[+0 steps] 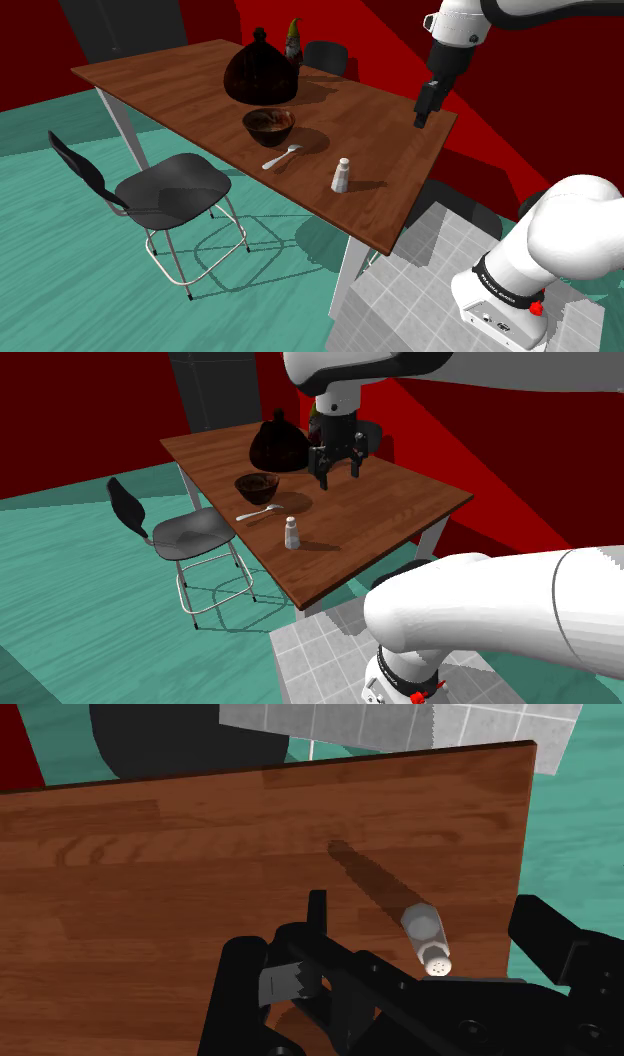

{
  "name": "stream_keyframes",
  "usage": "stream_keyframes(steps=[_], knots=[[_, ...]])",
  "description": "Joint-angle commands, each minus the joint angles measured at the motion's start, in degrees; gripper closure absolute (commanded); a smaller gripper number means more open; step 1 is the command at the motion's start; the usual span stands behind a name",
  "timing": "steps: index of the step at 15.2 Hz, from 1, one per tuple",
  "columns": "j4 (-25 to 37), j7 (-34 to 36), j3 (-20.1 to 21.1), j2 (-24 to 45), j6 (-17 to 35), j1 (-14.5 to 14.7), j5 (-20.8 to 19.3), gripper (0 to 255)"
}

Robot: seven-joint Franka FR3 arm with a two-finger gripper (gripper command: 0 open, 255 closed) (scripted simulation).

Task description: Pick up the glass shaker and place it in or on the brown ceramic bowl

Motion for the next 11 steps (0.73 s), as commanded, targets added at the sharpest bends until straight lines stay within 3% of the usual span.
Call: stream_keyframes(steps=[1, 11], knots=[[0.0, 0.0, 0.0, 0.0, 0.0, 0.0, 0.0, 0], [-11.4, 15.0, 7.4, 7.8, 26.4, -0.3, 4.6, 0]])
